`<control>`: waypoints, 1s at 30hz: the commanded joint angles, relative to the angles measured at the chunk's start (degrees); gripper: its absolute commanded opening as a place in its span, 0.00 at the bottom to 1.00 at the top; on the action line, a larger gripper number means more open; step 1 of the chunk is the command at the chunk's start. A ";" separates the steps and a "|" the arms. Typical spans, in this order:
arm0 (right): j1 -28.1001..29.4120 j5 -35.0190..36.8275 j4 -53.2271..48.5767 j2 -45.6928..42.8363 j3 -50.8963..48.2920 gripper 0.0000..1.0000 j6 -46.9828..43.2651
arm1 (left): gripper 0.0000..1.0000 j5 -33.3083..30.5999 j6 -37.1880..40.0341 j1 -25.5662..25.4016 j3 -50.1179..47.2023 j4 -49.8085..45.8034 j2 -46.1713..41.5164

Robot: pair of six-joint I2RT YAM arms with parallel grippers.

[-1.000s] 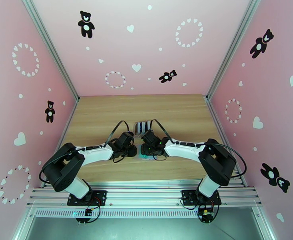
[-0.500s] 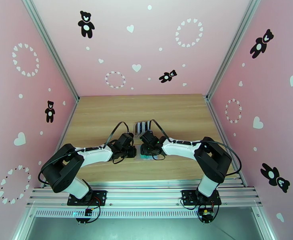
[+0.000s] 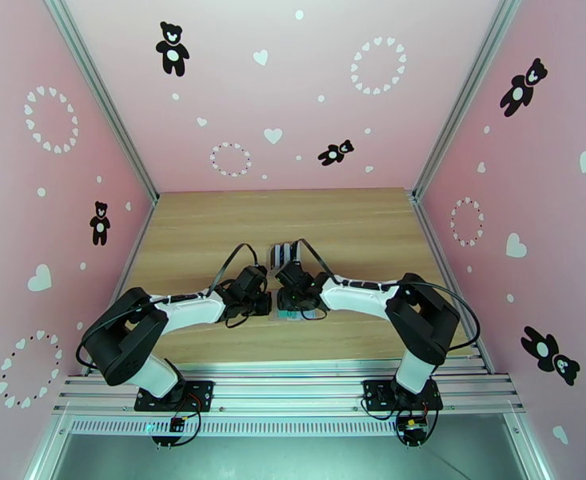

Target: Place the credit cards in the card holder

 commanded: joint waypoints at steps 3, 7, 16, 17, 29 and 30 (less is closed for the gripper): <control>0.75 -0.59 -0.74 1.95 1.84 0.46 -0.04 | 0.08 1.69 -0.19 -1.06 -2.14 -4.11 0.09; 0.97 -0.59 -1.00 2.02 2.10 0.46 0.11 | 0.08 1.31 -0.20 -1.06 -2.44 -4.26 0.02; 1.00 1.71 -0.92 -3.87 -1.17 0.46 0.10 | 0.08 0.97 0.16 -1.06 -2.47 -4.48 -0.18; 1.02 1.95 -1.37 -3.85 -1.01 0.47 -0.01 | 0.08 1.07 0.16 -1.06 -2.43 -4.32 -0.06; 0.99 2.38 -2.32 -0.26 0.01 0.47 -0.38 | 0.09 0.92 0.08 -1.06 -2.40 -4.57 0.04; 1.01 2.53 -2.58 -0.05 0.26 0.47 -0.47 | 0.08 0.99 0.07 -1.02 -2.40 -4.55 0.11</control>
